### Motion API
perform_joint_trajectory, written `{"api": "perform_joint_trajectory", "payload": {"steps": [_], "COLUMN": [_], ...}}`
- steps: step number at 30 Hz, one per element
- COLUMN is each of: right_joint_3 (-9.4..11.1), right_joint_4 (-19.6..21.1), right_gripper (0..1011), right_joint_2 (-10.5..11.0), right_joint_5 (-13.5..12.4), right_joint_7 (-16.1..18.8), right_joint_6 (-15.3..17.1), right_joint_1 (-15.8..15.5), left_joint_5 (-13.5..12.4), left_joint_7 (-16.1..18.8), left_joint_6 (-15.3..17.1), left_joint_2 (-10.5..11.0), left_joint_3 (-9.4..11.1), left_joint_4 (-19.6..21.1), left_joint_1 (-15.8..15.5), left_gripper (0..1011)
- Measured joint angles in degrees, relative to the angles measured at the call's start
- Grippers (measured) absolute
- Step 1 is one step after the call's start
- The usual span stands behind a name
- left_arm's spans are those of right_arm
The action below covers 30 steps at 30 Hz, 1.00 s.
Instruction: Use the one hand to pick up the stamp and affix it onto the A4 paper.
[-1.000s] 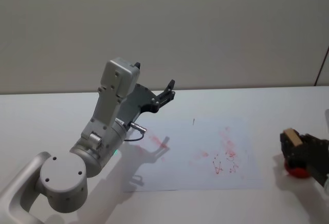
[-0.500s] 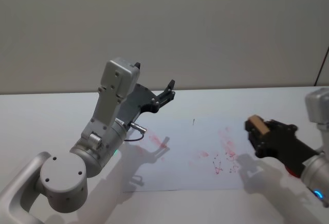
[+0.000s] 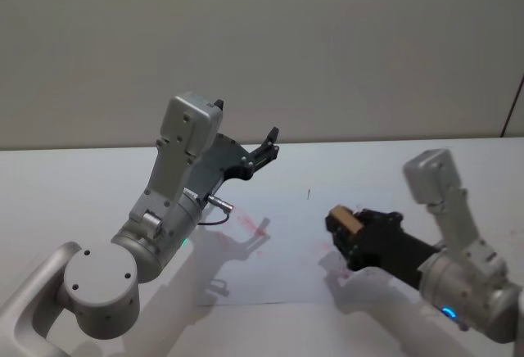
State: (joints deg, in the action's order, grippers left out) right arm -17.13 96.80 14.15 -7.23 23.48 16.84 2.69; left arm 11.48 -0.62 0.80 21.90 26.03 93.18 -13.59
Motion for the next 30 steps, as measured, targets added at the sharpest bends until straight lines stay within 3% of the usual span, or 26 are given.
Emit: {"api": "perform_joint_trajectory", "payload": {"steps": [14, 30], "right_joint_3": [-2.7, -3.5], "right_joint_4": [-4.8, -6.7], "right_gripper": [219, 219], "right_joint_2": [-2.5, -2.7], "right_joint_5": [4.3, 5.3], "right_joint_7": [2.0, 0.9], "right_joint_6": [1.0, 2.1], "right_joint_1": [2.2, 2.0], "left_joint_5": [0.0, 0.0], "left_joint_7": [0.0, 0.0], "left_joint_6": [0.0, 0.0], "left_joint_2": [0.0, 0.0], "left_joint_3": [0.0, 0.0], "left_joint_4": [0.0, 0.0], "left_joint_1": [0.0, 0.0], "left_gripper": [1001, 1001]}}
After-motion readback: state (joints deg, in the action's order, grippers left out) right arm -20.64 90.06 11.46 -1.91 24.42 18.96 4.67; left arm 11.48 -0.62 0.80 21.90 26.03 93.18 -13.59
